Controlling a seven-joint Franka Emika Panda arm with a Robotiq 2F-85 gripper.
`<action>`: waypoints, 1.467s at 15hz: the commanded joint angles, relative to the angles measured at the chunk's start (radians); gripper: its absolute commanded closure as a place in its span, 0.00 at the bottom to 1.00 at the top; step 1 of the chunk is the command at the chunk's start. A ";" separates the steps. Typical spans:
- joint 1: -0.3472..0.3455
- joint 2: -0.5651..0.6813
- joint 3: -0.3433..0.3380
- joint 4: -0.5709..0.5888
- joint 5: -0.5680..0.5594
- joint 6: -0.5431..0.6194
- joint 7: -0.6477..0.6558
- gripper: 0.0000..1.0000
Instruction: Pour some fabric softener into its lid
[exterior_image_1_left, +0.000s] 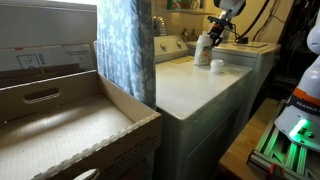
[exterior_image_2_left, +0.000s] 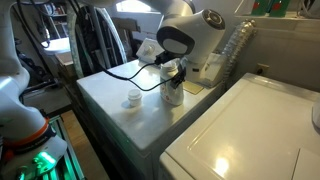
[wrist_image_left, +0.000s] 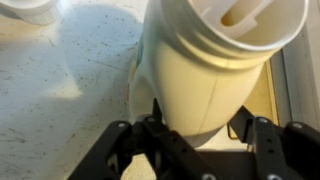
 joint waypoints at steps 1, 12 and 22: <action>-0.019 0.034 -0.002 0.035 0.043 -0.042 -0.025 0.65; -0.027 0.051 0.001 0.054 0.075 -0.095 -0.067 1.00; -0.044 0.041 -0.006 0.122 0.077 -0.188 -0.120 1.00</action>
